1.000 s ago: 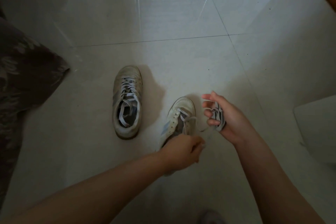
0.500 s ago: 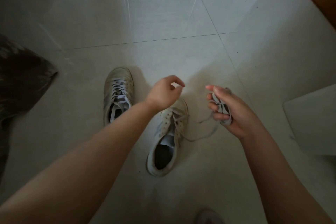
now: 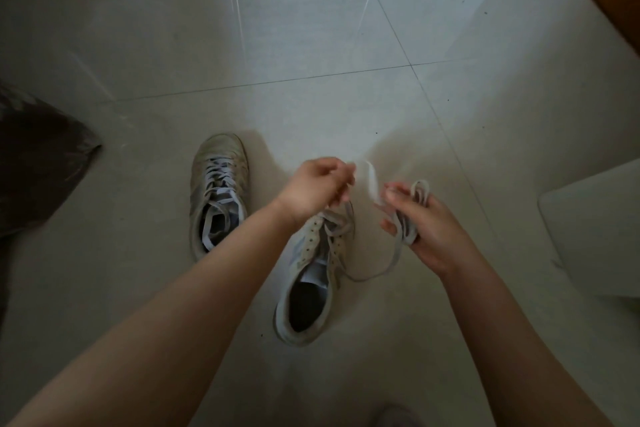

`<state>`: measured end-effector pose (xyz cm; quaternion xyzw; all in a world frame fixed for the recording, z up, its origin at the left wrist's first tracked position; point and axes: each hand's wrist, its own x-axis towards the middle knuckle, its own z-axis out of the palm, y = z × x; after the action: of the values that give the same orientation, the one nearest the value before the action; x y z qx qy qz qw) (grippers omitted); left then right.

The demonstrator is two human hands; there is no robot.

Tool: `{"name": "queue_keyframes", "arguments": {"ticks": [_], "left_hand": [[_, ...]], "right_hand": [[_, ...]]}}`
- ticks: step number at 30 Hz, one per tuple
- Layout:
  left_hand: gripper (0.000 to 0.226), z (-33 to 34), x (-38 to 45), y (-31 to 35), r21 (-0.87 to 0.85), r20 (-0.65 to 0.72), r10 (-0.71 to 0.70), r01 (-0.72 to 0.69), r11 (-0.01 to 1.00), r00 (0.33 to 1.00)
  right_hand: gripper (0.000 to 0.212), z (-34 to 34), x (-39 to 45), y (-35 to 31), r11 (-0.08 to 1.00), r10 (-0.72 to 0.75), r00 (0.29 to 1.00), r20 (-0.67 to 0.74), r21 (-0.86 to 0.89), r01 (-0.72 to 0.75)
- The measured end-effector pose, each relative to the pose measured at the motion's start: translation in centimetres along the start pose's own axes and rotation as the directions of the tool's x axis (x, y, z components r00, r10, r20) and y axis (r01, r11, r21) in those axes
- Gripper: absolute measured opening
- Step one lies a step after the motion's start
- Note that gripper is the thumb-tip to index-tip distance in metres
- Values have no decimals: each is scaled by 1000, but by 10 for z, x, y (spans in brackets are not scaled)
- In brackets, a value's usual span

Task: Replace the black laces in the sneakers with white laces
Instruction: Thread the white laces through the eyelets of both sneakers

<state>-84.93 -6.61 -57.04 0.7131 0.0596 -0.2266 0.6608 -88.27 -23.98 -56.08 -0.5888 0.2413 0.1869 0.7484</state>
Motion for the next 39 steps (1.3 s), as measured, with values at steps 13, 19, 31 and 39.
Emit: {"name": "queue_keyframes", "arguments": {"ticks": [13, 19, 31, 39], "left_hand": [[67, -13, -6, -46, 655, -81, 187, -89, 751, 979], [63, 24, -11, -55, 742, 192, 257, -311, 594, 947], [75, -8, 0, -25, 282, -308, 217, -129, 951, 926], [56, 13, -25, -54, 692, 178, 509, -475, 544, 842]], "right_hand": [[24, -19, 9, 22, 981, 28, 991, -132, -188, -53], [31, -6, -3, 18, 999, 23, 987, 160, -36, -18], [20, -15, -4, 22, 970, -13, 999, 40, -241, 23], [9, -4, -12, 17, 764, -189, 975, 117, -606, 221]]}}
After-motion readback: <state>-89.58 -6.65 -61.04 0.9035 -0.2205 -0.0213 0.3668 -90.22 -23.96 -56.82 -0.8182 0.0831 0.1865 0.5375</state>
